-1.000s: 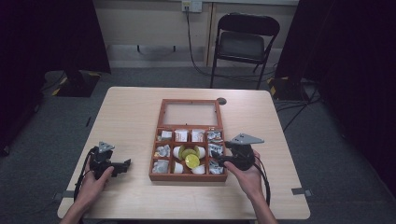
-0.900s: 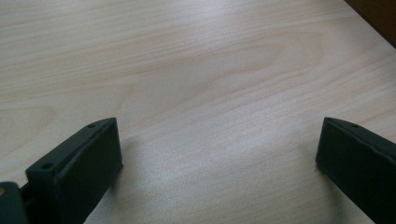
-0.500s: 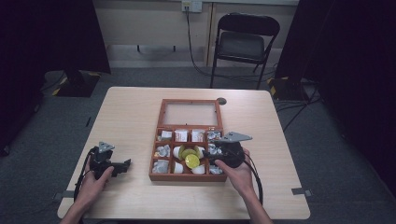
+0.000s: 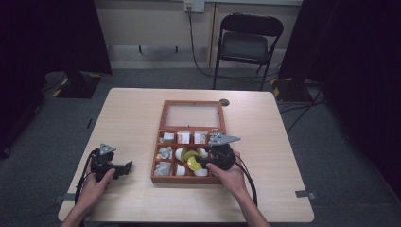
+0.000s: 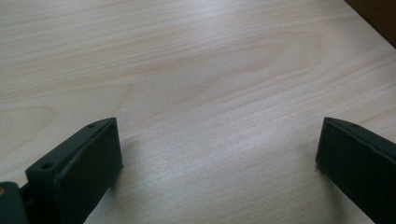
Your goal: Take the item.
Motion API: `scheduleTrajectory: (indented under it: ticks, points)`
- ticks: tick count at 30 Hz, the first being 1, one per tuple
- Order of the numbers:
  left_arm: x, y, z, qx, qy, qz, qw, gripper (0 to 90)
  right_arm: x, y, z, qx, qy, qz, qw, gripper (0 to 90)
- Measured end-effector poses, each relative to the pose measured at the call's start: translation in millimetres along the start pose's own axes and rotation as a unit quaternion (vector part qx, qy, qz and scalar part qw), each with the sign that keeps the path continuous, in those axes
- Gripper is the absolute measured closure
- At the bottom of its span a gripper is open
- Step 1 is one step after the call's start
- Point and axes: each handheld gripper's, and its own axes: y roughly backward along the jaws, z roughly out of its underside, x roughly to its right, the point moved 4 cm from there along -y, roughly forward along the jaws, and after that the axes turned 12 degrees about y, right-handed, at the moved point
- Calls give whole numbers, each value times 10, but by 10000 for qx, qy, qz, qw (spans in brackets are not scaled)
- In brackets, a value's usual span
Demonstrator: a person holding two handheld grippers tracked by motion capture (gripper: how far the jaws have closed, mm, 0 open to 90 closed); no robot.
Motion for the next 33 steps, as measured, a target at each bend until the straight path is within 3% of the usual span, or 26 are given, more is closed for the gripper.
scheduleTrajectory:
  ticks: [6,16,33]
  points:
    - [0,0,0,1,0,-1,10000,0,-83,-102,-22,-187,188,-81,9996,460]
    - [-2,3,0,-17,-17,-4,10000,0,-117,-262,12,-411,80,-396,9983,483]
    - [-2,3,0,-17,-16,-3,10000,0,-118,-299,29,-518,187,-496,9972,438]
